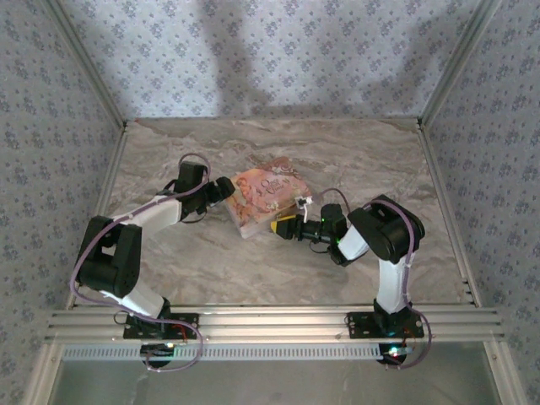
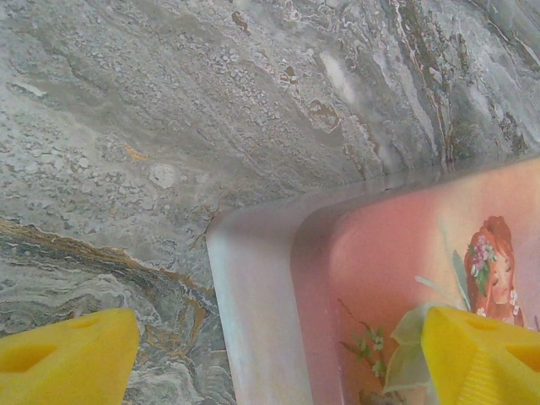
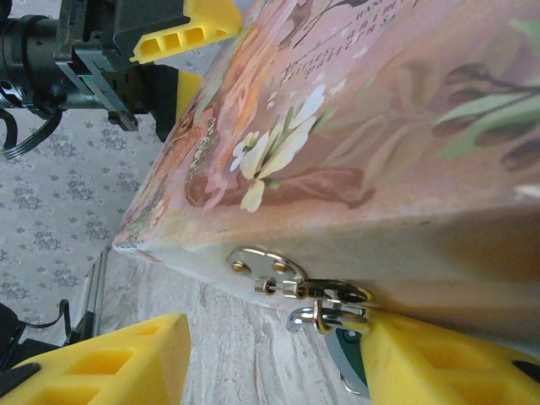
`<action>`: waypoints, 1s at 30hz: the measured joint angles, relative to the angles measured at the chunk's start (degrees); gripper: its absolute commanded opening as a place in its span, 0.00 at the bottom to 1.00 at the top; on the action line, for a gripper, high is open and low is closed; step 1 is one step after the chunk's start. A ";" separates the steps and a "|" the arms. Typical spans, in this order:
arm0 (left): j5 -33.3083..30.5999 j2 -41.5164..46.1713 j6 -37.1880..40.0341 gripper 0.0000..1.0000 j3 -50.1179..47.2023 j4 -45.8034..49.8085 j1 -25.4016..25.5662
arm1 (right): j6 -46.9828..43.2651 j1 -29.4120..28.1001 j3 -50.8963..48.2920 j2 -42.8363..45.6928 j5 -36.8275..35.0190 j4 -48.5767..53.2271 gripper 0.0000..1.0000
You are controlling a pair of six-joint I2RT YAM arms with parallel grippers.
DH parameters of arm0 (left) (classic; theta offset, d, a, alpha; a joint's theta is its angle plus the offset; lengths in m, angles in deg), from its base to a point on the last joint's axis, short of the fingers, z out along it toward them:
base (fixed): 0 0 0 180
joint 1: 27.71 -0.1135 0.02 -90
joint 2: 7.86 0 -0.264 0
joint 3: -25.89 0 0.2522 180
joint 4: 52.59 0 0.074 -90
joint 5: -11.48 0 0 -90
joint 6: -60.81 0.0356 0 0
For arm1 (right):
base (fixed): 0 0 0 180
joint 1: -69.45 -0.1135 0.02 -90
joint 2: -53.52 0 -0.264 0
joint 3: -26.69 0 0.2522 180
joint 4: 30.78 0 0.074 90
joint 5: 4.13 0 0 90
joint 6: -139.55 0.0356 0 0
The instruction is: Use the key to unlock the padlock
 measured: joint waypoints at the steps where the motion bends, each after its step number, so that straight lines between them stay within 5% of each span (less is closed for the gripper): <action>1: -0.02 0.00 0.00 0.86 0.00 0.00 0.00 | 0.00 0.00 0.00 0.02 0.00 0.00 0.55; 30: -0.17 0.00 -0.02 0.86 0.00 0.02 0.59 | -0.09 0.02 -1.88 1.01 0.22 0.24 0.38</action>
